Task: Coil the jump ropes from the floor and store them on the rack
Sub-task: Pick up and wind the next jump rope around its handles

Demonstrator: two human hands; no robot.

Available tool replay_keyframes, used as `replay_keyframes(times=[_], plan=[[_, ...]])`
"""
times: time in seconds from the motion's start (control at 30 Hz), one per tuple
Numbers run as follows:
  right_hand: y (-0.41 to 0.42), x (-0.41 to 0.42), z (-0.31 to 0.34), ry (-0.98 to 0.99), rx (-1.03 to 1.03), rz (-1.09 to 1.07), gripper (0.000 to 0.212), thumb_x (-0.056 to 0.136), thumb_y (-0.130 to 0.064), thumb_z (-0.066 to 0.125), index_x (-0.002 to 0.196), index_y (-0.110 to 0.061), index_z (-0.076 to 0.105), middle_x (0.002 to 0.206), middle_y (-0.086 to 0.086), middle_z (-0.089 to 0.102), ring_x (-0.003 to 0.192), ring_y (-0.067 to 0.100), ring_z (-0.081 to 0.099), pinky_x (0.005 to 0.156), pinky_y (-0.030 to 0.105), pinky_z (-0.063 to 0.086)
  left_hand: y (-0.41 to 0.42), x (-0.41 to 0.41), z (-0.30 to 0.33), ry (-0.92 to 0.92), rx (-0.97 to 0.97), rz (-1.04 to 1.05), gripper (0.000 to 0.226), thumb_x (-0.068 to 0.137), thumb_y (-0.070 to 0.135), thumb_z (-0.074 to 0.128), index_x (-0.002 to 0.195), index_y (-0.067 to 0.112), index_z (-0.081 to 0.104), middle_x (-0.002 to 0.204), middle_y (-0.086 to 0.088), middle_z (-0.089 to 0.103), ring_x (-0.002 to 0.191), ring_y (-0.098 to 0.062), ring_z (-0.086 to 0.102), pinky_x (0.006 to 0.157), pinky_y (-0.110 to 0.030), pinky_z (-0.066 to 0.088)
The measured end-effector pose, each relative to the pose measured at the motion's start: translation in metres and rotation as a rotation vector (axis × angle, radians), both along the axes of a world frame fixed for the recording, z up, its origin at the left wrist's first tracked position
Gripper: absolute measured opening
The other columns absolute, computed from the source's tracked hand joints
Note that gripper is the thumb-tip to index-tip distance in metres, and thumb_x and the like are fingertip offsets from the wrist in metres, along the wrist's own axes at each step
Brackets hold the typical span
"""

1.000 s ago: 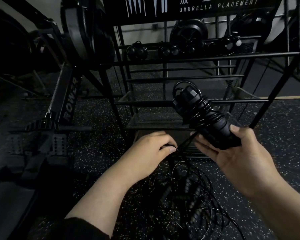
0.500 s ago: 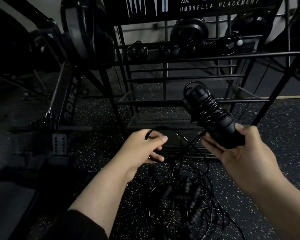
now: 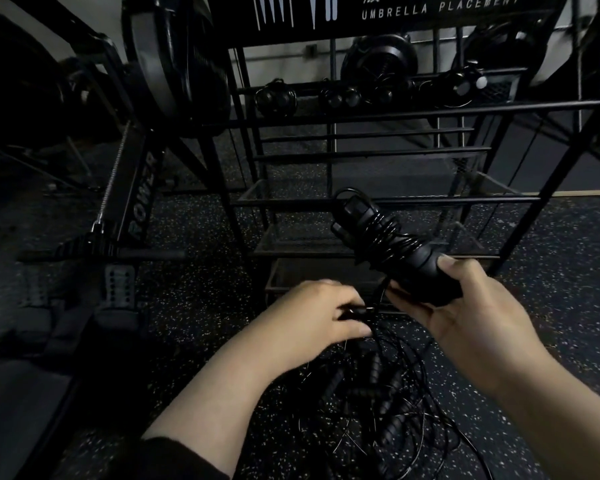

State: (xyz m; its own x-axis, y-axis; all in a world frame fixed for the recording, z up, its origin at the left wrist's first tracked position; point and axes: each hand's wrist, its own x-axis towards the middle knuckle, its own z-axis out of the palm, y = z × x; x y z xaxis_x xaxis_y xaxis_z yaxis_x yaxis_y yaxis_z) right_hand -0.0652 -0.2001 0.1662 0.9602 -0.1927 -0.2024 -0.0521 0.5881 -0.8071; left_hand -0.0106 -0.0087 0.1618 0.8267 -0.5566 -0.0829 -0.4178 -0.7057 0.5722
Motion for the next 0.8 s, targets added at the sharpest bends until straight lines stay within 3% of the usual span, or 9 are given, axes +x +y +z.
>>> replay_keyframes(times=[0.07, 0.17, 0.3, 0.4, 0.47, 0.53, 0.57, 0.67, 0.8], plan=[[-0.001, 0.000, -0.001, 0.012, -0.009, -0.023, 0.033, 0.105, -0.012, 0.038, 0.109, 0.006, 0.066, 0.118, 0.021, 0.073, 0.115, 0.032, 0.069, 0.092, 0.046, 0.059, 0.000, 0.002, -0.001, 0.014, -0.068, 0.034, 0.029, 0.100, 0.044, 0.058, 0.086, 0.021, 0.067, 0.062, 0.010, 0.049, 0.054, -0.003, 0.042, 0.055, -0.028, 0.035], [-0.007, 0.000, 0.002, 0.023, 0.046, -0.085, 0.030, 0.106, -0.014, 0.040, 0.112, 0.004, 0.063, 0.119, 0.019, 0.073, 0.115, 0.031, 0.069, 0.096, 0.049, 0.057, 0.006, 0.013, 0.001, -0.011, -0.258, 0.352, 0.041, 0.106, 0.041, 0.047, 0.074, 0.019, 0.058, 0.059, 0.011, 0.046, 0.054, -0.007, 0.042, 0.054, -0.029, 0.033], [-0.018, -0.001, 0.002, -0.055, 0.038, -0.176, 0.024, 0.106, -0.015, 0.040, 0.115, -0.006, 0.060, 0.118, 0.017, 0.073, 0.110, 0.022, 0.072, 0.094, 0.040, 0.059, 0.012, 0.026, -0.009, 0.468, -0.902, 0.971, 0.040, 0.109, 0.044, 0.040, 0.084, 0.016, 0.054, 0.055, 0.007, 0.037, 0.039, -0.006, 0.026, 0.036, -0.020, 0.021], [-0.029, 0.005, -0.012, 0.030, -0.163, -0.213, 0.009, 0.102, -0.040, 0.057, 0.111, -0.041, 0.056, 0.118, 0.006, 0.069, 0.113, 0.015, 0.069, 0.094, 0.028, 0.057, 0.008, 0.024, -0.020, 0.652, -1.075, 1.146, 0.041, 0.109, 0.044, 0.038, 0.082, 0.016, 0.052, 0.051, 0.007, 0.034, 0.033, -0.005, 0.020, 0.032, -0.017, 0.016], [-0.037, 0.006, -0.019, 0.111, -0.247, -0.110, 0.022, 0.093, -0.062, 0.059, 0.112, -0.052, 0.052, 0.119, 0.001, 0.066, 0.119, 0.021, 0.066, 0.096, 0.032, 0.055, 0.003, 0.022, -0.020, 0.703, -1.104, 1.148, 0.043, 0.109, 0.044, 0.038, 0.080, 0.016, 0.052, 0.050, 0.007, 0.033, 0.032, -0.006, 0.020, 0.032, -0.017, 0.017], [-0.036, 0.003, -0.015, 0.030, -0.318, -0.204, 0.026, 0.094, -0.062, 0.058, 0.114, -0.046, 0.054, 0.120, 0.005, 0.068, 0.117, 0.022, 0.067, 0.095, 0.035, 0.056, 0.002, 0.018, -0.015, 0.687, -1.012, 1.028, 0.043, 0.107, 0.049, 0.042, 0.081, 0.016, 0.052, 0.050, 0.007, 0.034, 0.035, -0.007, 0.022, 0.035, -0.020, 0.022], [-0.034, 0.004, -0.013, -0.028, -0.314, -0.283, 0.023, 0.099, -0.054, 0.056, 0.115, -0.037, 0.056, 0.120, 0.011, 0.071, 0.113, 0.023, 0.070, 0.093, 0.037, 0.057, 0.002, 0.016, -0.012, 0.662, -0.919, 0.931, 0.045, 0.104, 0.054, 0.046, 0.083, 0.015, 0.054, 0.051, 0.007, 0.036, 0.038, -0.008, 0.026, 0.038, -0.022, 0.028], [-0.028, 0.002, -0.002, 0.033, 0.036, -0.255, 0.024, 0.107, -0.014, 0.038, 0.115, -0.005, 0.059, 0.109, 0.018, 0.076, 0.103, 0.026, 0.075, 0.082, 0.039, 0.062, 0.001, 0.010, -0.005, 0.577, -0.642, 0.632, 0.047, 0.094, 0.059, 0.059, 0.102, 0.013, 0.067, 0.063, 0.003, 0.055, 0.051, -0.014, 0.051, 0.053, -0.030, 0.047], [-0.018, -0.001, 0.004, 0.046, 0.051, -0.223, 0.028, 0.105, -0.017, 0.040, 0.111, -0.001, 0.062, 0.111, 0.022, 0.074, 0.102, 0.028, 0.074, 0.089, 0.046, 0.059, 0.000, 0.007, -0.005, 0.317, -0.412, 0.404, 0.052, 0.083, 0.051, 0.078, 0.128, 0.034, 0.059, 0.096, 0.005, 0.072, 0.074, -0.007, 0.068, 0.078, -0.029, 0.054]])
